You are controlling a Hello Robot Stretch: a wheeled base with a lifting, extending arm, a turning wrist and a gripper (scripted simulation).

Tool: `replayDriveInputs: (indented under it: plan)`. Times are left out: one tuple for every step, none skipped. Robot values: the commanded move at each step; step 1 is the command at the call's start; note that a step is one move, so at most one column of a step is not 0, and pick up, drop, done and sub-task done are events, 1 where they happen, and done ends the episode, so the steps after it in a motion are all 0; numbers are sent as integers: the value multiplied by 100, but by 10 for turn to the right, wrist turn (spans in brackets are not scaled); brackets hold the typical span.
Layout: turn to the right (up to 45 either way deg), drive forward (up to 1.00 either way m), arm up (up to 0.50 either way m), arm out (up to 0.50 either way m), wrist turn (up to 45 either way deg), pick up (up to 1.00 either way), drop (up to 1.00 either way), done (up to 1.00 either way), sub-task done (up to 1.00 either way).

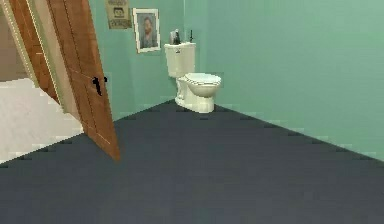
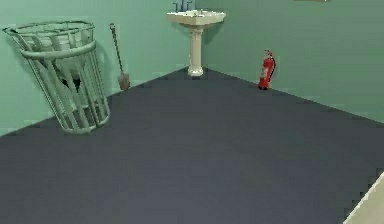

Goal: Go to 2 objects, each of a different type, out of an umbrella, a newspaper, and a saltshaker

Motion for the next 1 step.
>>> replayDriveInputs:
  plan:
    - [0, 35, 0, 0, 0, 0, 0, 0, 0]
